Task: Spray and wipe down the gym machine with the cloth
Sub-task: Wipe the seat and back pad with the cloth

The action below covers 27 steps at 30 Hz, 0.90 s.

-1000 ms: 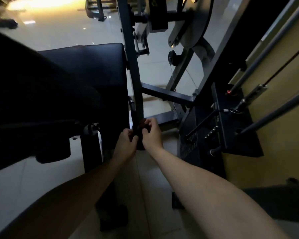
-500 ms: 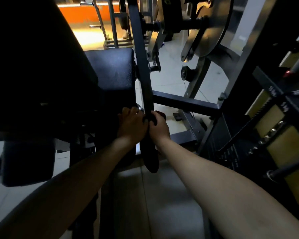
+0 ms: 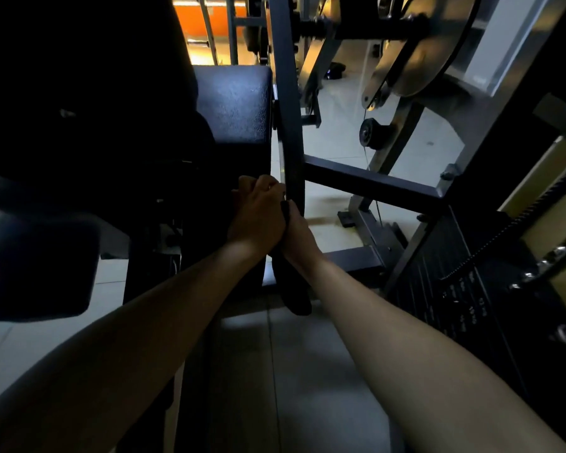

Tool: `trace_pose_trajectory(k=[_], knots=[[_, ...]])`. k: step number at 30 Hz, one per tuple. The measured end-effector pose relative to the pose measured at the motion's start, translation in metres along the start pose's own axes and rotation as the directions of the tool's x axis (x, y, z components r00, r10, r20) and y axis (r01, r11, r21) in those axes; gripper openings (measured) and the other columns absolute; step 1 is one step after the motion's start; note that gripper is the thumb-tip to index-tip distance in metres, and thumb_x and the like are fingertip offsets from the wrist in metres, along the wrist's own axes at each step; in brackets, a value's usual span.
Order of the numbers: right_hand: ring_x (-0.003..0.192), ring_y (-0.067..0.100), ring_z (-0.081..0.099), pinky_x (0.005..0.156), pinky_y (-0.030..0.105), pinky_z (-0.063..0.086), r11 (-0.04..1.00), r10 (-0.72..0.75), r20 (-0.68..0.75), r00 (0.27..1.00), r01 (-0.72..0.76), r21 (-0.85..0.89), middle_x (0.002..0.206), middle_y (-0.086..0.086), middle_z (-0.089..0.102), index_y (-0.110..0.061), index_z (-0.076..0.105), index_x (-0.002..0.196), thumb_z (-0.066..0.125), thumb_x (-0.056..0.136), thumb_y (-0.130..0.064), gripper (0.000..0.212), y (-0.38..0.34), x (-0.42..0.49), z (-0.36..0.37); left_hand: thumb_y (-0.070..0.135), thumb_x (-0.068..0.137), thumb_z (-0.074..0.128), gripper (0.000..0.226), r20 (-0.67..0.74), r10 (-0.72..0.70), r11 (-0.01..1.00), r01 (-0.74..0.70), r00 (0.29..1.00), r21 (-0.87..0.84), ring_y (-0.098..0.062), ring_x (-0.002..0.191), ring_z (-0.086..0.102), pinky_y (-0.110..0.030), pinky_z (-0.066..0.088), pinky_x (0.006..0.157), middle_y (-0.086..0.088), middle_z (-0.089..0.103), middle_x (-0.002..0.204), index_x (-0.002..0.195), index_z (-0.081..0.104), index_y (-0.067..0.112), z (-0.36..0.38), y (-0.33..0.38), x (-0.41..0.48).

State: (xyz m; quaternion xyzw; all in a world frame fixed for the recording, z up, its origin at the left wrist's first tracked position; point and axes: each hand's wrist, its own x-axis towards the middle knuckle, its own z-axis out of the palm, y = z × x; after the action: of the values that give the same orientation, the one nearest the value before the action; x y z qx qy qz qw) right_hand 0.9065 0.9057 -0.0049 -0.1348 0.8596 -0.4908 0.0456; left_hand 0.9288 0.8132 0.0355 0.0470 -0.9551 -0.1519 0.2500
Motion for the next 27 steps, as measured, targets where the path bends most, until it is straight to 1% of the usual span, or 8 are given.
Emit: trace_pose_trajectory(k=[3, 6, 11, 16, 19, 22, 24, 27], knots=[[0.106, 0.04, 0.062, 0.086, 0.051, 0.054, 0.993, 0.018, 0.014, 1.0, -0.016, -0.118, 0.121, 0.018, 0.062, -0.014, 0.035, 0.144, 0.079, 0.076, -0.009, 0.081, 0.0, -0.008, 0.003, 0.03, 0.083, 0.029, 0.052, -0.044, 0.046, 0.998, -0.044, 0.998, 0.053, -0.03, 0.121, 0.04, -0.044, 0.036, 0.102, -0.001, 0.061, 0.122, 0.11, 0.071, 0.019, 0.005, -0.002, -0.001], [0.118, 0.048, 0.05, 0.099, 0.052, 0.042, 0.968, 0.003, 0.004, 1.0, -0.002, -0.252, 0.136, 0.026, 0.051, -0.006, 0.028, 0.151, 0.069, 0.086, -0.013, 0.077, -0.004, -0.024, 0.001, 0.023, 0.083, 0.042, 0.04, 0.037, 0.052, 0.998, -0.053, 0.998, 0.042, -0.031, 0.121, 0.04, -0.044, 0.036, 0.101, -0.001, 0.061, 0.123, 0.111, 0.07, 0.02, 0.002, 0.004, -0.002], [0.12, 0.039, 0.052, 0.095, 0.048, 0.046, 0.972, 0.147, -0.071, 0.987, -0.157, -0.176, 0.13, 0.017, 0.052, -0.015, 0.042, 0.139, 0.057, 0.094, -0.04, 0.054, -0.004, -0.059, -0.001, 0.013, 0.079, 0.035, 0.054, 0.055, 0.05, 0.999, -0.051, 0.997, 0.004, -0.033, 0.126, 0.039, -0.04, 0.03, 0.105, -0.003, 0.061, 0.126, 0.12, 0.07, 0.015, -0.006, 0.002, -0.003], [0.108, 0.034, 0.059, 0.086, 0.043, 0.049, 0.916, 0.238, -0.023, 0.971, -0.232, -0.327, 0.122, 0.012, 0.06, -0.013, 0.054, 0.126, 0.05, 0.09, -0.059, 0.058, -0.011, -0.071, -0.011, 0.001, 0.088, 0.046, 0.04, 0.011, 0.033, 0.995, -0.032, 0.999, -0.096, -0.026, 0.124, 0.036, -0.032, 0.02, 0.103, -0.004, 0.065, 0.122, 0.115, 0.073, 0.012, -0.005, 0.002, -0.003], [0.093, 0.033, 0.063, 0.076, 0.037, 0.05, 0.888, 0.275, 0.016, 0.961, -0.248, -0.387, 0.106, 0.011, 0.067, -0.015, 0.062, 0.103, 0.047, 0.086, -0.068, 0.058, -0.016, -0.075, -0.027, 0.002, 0.085, 0.052, 0.033, 0.044, 0.072, 0.993, -0.068, 0.996, -0.098, -0.03, 0.12, 0.04, -0.035, 0.026, 0.102, -0.003, 0.068, 0.113, 0.104, 0.076, 0.016, -0.006, -0.003, -0.004], [0.088, 0.034, 0.064, 0.076, 0.037, 0.054, 0.89, 0.267, 0.019, 0.963, -0.239, -0.388, 0.096, 0.009, 0.066, -0.018, 0.058, 0.089, 0.048, 0.085, -0.068, 0.051, -0.016, -0.079, -0.039, 0.002, 0.085, 0.06, 0.024, 0.078, 0.062, 0.992, -0.053, 0.995, -0.114, -0.036, 0.119, 0.046, -0.037, 0.031, 0.101, -0.006, 0.07, 0.112, 0.097, 0.077, 0.013, -0.013, -0.002, -0.006], [0.087, 0.032, 0.064, 0.076, 0.038, 0.053, 0.899, 0.207, -0.056, 0.977, -0.213, -0.382, 0.098, 0.008, 0.068, -0.017, 0.061, 0.092, 0.047, 0.088, -0.063, 0.048, -0.018, -0.078, -0.043, 0.004, 0.083, 0.059, 0.024, 0.06, 0.073, 0.992, -0.067, 0.996, -0.107, -0.038, 0.119, 0.051, -0.04, 0.037, 0.102, -0.011, 0.069, 0.114, 0.097, 0.077, 0.009, -0.019, -0.001, -0.02], [0.111, 0.03, 0.054, 0.093, 0.044, 0.05, 0.952, 0.151, -0.117, 0.982, -0.176, -0.25, 0.123, 0.009, 0.055, -0.024, 0.057, 0.123, 0.049, 0.092, -0.058, 0.046, -0.026, -0.058, -0.038, 0.013, 0.085, 0.051, 0.036, 0.038, 0.171, 0.984, -0.168, 0.985, -0.065, -0.038, 0.124, 0.049, -0.044, 0.041, 0.107, -0.016, 0.06, 0.126, 0.116, 0.07, 0.007, -0.024, -0.013, -0.061]])
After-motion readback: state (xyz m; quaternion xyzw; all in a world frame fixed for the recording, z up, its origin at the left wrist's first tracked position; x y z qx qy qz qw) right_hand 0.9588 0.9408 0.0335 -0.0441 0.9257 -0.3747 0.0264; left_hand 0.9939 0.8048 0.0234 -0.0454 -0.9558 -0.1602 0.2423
